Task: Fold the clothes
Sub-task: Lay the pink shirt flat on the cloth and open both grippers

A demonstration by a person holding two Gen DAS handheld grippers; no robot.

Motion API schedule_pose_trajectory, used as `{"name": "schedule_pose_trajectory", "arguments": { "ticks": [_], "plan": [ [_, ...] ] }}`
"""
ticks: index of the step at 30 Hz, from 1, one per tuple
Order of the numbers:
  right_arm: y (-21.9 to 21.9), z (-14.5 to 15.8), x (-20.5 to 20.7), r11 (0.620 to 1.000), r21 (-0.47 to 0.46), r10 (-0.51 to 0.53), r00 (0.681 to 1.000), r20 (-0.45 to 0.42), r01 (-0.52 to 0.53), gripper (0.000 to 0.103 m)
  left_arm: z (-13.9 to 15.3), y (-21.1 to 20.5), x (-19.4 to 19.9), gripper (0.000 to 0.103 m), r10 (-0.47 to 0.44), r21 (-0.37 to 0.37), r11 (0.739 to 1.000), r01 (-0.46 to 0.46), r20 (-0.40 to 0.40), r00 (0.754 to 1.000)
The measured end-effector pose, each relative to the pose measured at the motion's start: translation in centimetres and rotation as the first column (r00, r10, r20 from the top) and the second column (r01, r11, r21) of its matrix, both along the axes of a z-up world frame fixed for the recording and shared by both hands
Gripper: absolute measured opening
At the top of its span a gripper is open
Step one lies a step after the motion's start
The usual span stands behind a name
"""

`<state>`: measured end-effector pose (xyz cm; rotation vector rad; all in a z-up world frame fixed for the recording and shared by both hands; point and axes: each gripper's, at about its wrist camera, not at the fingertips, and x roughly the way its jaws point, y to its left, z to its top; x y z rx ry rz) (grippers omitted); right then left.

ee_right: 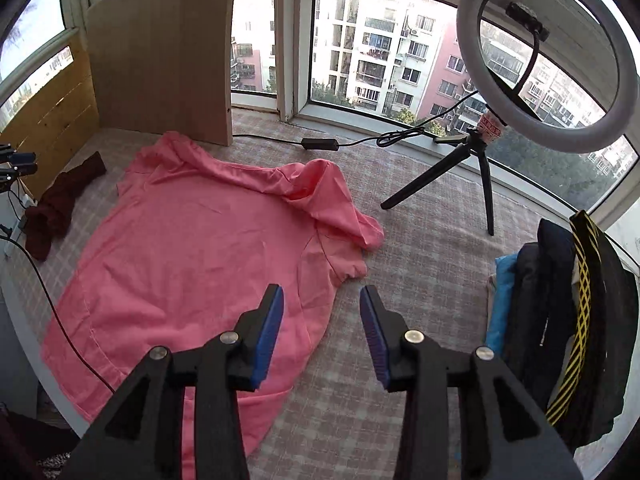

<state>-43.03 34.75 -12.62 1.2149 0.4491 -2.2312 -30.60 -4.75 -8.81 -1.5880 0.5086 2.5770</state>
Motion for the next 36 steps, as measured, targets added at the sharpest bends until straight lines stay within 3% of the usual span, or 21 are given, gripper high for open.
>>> {"name": "schedule_pose_trajectory", "arguments": {
  "ticks": [2, 5, 10, 14, 19, 23, 25, 26, 27, 28, 30, 36],
  "plan": [
    [3.2, -1.0, 4.4, 0.998, -0.047, -0.04, 0.998, 0.047, 0.043, 0.039, -1.3, -0.6, 4.3, 0.028, 0.007, 0.087, 0.996, -0.011, 0.051, 0.999],
    [5.5, -5.4, 9.8, 0.995, -0.048, -0.082, 0.987, 0.14, 0.09, 0.039, -5.9, 0.6, 9.4, 0.029, -0.02, 0.204, 0.979, -0.017, 0.178, 0.984],
    [6.2, -10.4, 14.2, 0.987, -0.082, -0.114, 0.961, 0.252, 0.139, 0.039, -14.0, 4.1, 13.1, 0.029, -0.058, 0.241, 0.97, -0.022, 0.322, 0.945],
    [5.9, -13.7, 16.2, 0.978, -0.119, -0.124, 0.937, 0.327, 0.171, 0.039, -16.6, 5.1, 13.0, 0.029, -0.037, 0.272, 0.96, -0.072, 0.375, 0.926],
    [4.7, -15.3, 17.2, 0.977, -0.141, -0.099, 0.928, 0.359, 0.159, 0.039, -17.3, 6.5, 12.7, 0.029, -0.062, 0.282, 0.958, -0.049, 0.374, 0.925],
    [2.8, -16.1, 17.7, 0.994, -0.071, -0.059, 0.947, 0.315, 0.086, 0.039, -17.5, 7.6, 12.5, 0.023, -0.079, 0.282, 0.959, -0.028, 0.36, 0.93],
    [2.0, -16.7, 17.9, 0.998, -0.041, -0.037, 0.951, 0.308, 0.052, 0.039, -17.5, 7.8, 12.4, 0.001, -0.083, 0.298, 0.954, -0.031, 0.36, 0.929],
    [1.7, -16.8, 18.1, 0.999, -0.035, -0.029, 0.955, 0.294, 0.041, 0.039, -17.6, 7.9, 12.3, 0.0, -0.086, 0.311, 0.95, -0.035, 0.365, 0.927],
    [1.5, -16.7, 18.3, 0.999, -0.044, -0.016, 0.958, 0.285, 0.03, 0.029, -17.6, 7.9, 12.3, 0.0, -0.088, 0.321, 0.946, -0.037, 0.365, 0.927],
    [1.4, -16.7, 18.4, 0.998, -0.053, -0.008, 0.956, 0.295, 0.025, 0.002, -17.3, 7.9, 12.3, 0.0, -0.09, 0.327, 0.944, -0.036, 0.361, 0.928],
    [1.4, -16.5, 18.3, 0.998, -0.047, -0.024, 0.951, 0.307, 0.04, 0.002, -16.7, 7.7, 12.3, 0.0, -0.092, 0.341, 0.939, -0.035, 0.348, 0.933],
    [5.8, -9.2, 18.2, 0.97, -0.183, -0.111, 0.964, 0.243, 0.158, 0.002, -10.9, 4.2, 12.5, 0.0, -0.026, 0.38, 0.922, -0.071, 0.245, 0.969]
  ]
}}
